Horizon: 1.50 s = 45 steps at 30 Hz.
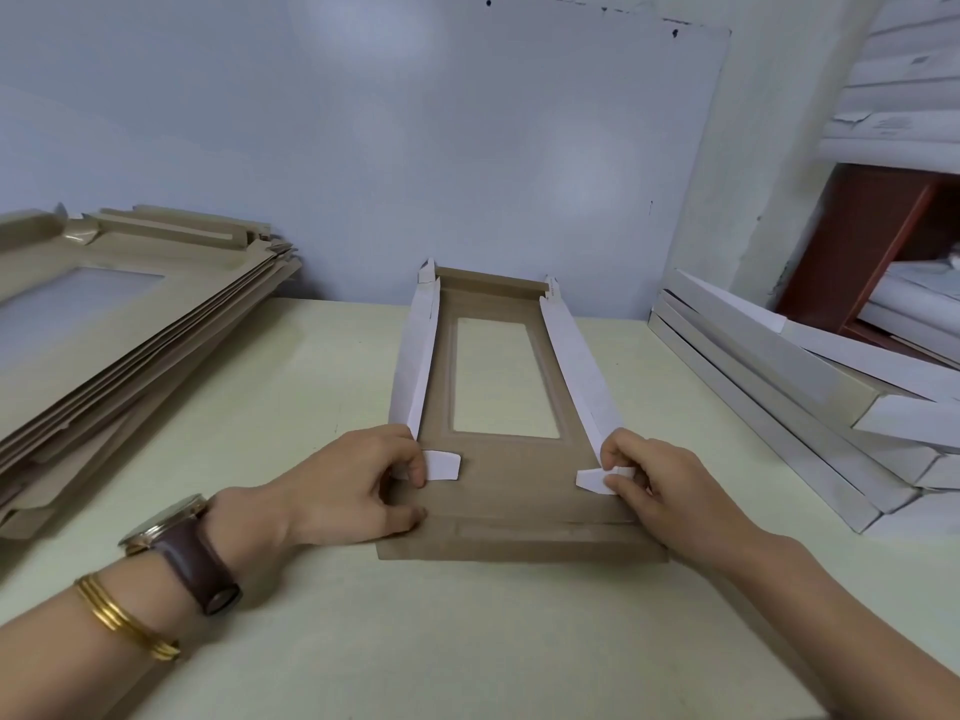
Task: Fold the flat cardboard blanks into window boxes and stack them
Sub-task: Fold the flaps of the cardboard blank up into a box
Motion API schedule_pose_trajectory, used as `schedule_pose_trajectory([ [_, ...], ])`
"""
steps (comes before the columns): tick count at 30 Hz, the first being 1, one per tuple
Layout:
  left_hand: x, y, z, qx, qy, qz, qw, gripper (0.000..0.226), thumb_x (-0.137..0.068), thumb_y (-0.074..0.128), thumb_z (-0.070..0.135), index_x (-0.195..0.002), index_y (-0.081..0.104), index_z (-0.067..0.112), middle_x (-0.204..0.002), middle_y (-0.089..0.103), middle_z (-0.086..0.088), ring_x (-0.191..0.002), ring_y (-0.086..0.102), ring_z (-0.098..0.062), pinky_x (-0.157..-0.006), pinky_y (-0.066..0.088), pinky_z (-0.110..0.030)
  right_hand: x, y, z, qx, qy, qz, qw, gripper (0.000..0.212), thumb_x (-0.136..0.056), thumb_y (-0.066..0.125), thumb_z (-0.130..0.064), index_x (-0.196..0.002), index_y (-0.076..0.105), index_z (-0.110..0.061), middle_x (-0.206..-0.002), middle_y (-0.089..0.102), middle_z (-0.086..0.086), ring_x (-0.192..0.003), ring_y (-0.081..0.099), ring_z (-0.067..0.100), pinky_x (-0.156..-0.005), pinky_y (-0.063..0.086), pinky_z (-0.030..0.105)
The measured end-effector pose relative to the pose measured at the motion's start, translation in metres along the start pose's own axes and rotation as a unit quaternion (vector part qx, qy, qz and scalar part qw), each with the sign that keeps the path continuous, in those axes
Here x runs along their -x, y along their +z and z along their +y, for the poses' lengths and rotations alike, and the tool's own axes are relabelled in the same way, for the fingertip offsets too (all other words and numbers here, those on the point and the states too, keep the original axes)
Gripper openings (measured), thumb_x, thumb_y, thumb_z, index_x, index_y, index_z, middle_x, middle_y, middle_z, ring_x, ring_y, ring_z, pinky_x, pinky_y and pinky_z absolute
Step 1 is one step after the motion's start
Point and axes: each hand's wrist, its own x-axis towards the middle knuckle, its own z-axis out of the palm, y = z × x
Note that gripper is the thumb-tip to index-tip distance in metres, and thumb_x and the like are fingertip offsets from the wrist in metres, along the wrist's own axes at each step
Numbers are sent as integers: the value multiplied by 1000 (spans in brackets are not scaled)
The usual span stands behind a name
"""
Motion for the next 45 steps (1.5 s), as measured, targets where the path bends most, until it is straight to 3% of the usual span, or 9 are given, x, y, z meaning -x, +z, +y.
schedule_pose_trajectory([
  [3, 2, -9, 2, 28, -5, -60, 998, 43, -65, 83, 48, -94, 57, 29, -97, 51, 13, -82, 50, -5, -74, 46, -23, 4, -7, -2, -43, -11, -21, 999, 17, -88, 63, -37, -83, 47, -36, -76, 53, -13, -70, 47, 9, -59, 38, 17],
  [9, 2, -15, 3, -59, 12, -116, 991, 67, -52, 84, 61, -101, 45, 37, -102, 43, 24, -98, 40, 2, -83, 39, -16, 15, -18, 4, -47, 24, -134, 990, 67, -53, 69, -81, -103, 39, -47, -104, 48, -12, -99, 46, 3, -80, 43, 20],
  [16, 4, -8, 1, -55, 20, -67, 996, 27, -76, 68, 36, -98, 52, 34, -99, 47, 20, -97, 44, -2, -87, 42, -23, 18, -15, 7, -7, -9, -145, 989, 49, -67, 64, -46, -105, 35, -44, -104, 42, -20, -105, 41, 3, -83, 46, 27],
  [20, 0, -3, -7, -66, 14, -31, 997, 15, -91, 56, 32, -104, 58, 25, -101, 54, 15, -98, 42, -3, -84, 36, -18, 15, -10, 12, -14, -46, -77, 996, 32, -79, 62, -24, -98, 40, -39, -96, 48, -22, -94, 47, 4, -72, 40, 17],
  [25, 1, -5, -14, -45, -7, -6, 999, 19, -95, 53, 37, -97, 57, 18, -83, 51, 10, -84, 42, 5, -69, 34, -12, 12, -11, 17, -12, -50, -59, 997, 17, -92, 58, -32, -88, 42, -34, -81, 51, -13, -79, 48, 10, -60, 36, 19],
  [31, -4, -11, -6, 58, -42, 21, 997, 15, -97, 52, 29, -93, 39, 22, -73, 57, -7, -59, 40, -8, -59, 35, -19, -2, -13, 20, -39, -6, -53, 998, 18, -95, 54, -34, -94, 36, -37, -61, 49, -9, -57, 45, 10, -52, 34, 22],
  [37, -11, -8, -3, 132, -112, 44, 984, 16, -97, 54, 22, -99, 45, 8, -88, 65, -15, -67, 43, -15, -65, 35, -29, -11, -11, 20, -40, 17, -29, 999, 41, -94, 58, -29, -109, 22, -41, -54, 43, -8, -50, 41, 10, -52, 33, 26],
  [42, -9, -13, 4, 254, -145, 32, 956, 39, -77, 59, 32, -98, 60, -1, -85, 57, -10, -78, 50, -20, -74, 36, -34, -8, -11, 21, -32, 1, -34, 999, 30, -95, 55, -29, -104, 28, -40, -53, 42, -5, -49, 38, 11, -51, 32, 28],
  [45, -7, -14, 8, 287, -153, 26, 945, 48, -73, 55, 31, -107, 62, -3, -102, 62, -25, -86, 54, -25, -86, 43, -43, -7, -11, 23, -35, -3, -42, 999, 20, -96, 53, -31, -102, 39, -45, -58, 41, -4, -53, 37, 10, -54, 34, 24],
])
